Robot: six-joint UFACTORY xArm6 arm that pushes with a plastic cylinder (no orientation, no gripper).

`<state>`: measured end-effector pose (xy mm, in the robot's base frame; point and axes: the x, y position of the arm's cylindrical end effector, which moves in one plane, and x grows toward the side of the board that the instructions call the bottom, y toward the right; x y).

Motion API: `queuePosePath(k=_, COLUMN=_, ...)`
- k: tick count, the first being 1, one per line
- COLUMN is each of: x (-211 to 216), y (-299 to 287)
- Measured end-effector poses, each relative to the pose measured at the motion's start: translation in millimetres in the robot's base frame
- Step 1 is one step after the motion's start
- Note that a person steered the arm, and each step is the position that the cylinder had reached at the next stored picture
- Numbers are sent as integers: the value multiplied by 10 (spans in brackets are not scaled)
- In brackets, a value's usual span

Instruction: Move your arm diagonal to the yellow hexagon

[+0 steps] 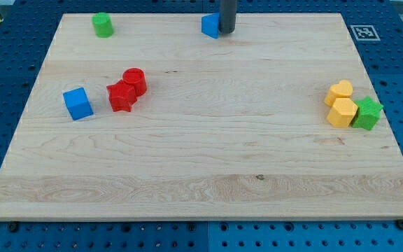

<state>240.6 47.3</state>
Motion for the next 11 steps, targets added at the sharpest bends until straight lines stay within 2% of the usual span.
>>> queuePosePath(k=1, x=0, y=0)
queuePosePath(k=3, x=431, y=151)
queuePosePath(k=5, x=438, y=151)
queuePosePath(k=6, x=730, y=237)
queuePosePath(k=7, x=1299, y=401)
queuePosePath(k=9, x=1993, y=573)
queuePosePath(k=10, x=2627, y=920)
queuePosePath(k=11, x=3047, y=1845)
